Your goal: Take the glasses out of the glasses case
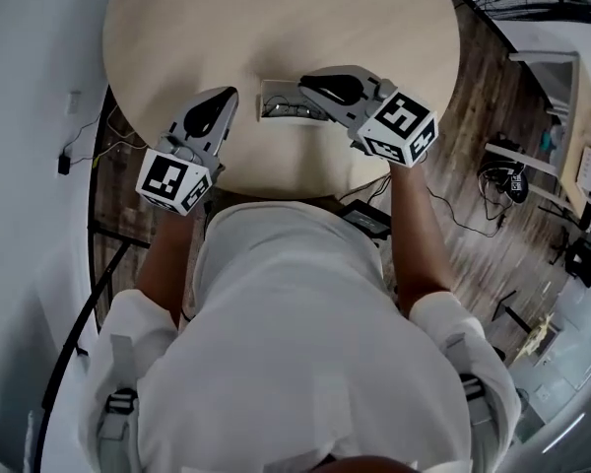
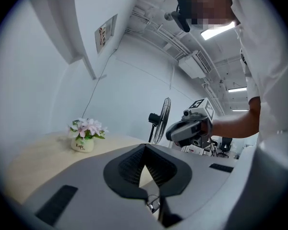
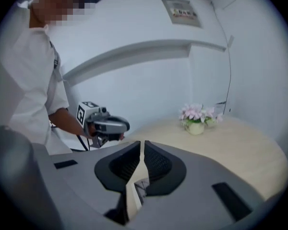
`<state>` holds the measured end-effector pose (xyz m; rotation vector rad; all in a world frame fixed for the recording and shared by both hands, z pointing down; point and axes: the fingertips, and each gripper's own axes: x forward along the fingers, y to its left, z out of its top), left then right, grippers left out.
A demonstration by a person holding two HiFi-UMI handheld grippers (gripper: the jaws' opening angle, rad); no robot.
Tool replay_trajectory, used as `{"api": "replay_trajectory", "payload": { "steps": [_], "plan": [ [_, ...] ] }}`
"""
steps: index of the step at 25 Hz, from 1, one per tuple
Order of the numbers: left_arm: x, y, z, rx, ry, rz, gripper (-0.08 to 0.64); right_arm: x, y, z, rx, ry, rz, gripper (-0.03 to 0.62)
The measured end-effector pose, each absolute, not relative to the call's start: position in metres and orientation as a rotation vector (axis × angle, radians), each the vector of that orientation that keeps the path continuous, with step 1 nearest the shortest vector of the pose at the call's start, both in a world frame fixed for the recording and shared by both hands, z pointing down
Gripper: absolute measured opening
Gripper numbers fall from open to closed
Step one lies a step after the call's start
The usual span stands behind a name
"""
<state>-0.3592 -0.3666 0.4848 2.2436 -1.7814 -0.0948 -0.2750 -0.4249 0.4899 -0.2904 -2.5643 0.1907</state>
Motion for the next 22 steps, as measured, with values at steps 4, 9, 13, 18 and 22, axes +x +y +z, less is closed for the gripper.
{"api": "replay_trajectory", "payload": {
  "steps": [4,9,13,18,22],
  "plan": [
    [-0.34,-0.363,0.445,2.288,-1.808,-0.094,0.011,-0.257,-0.423,0.396,-0.272,-2.843,0.219,0.032],
    [-0.295,-0.354,0.395,2.319,-1.884,-0.092,0.012,-0.183,-0.42,0.312,-0.11,-3.072,0.081,0.031],
    [-0.263,-0.338,0.356,2.377,-1.931,-0.079,0.011,-0.101,-0.423,0.258,0.165,-3.286,0.141,0.029],
    [-0.218,-0.296,0.333,2.36,-1.96,-0.092,0.012,-0.008,-0.402,0.234,0.408,-3.362,0.03,0.029],
    [-0.178,-0.258,0.326,2.36,-1.964,-0.091,0.012,0.055,-0.375,0.238,0.521,-3.375,-0.025,0.029]
  ]
}}
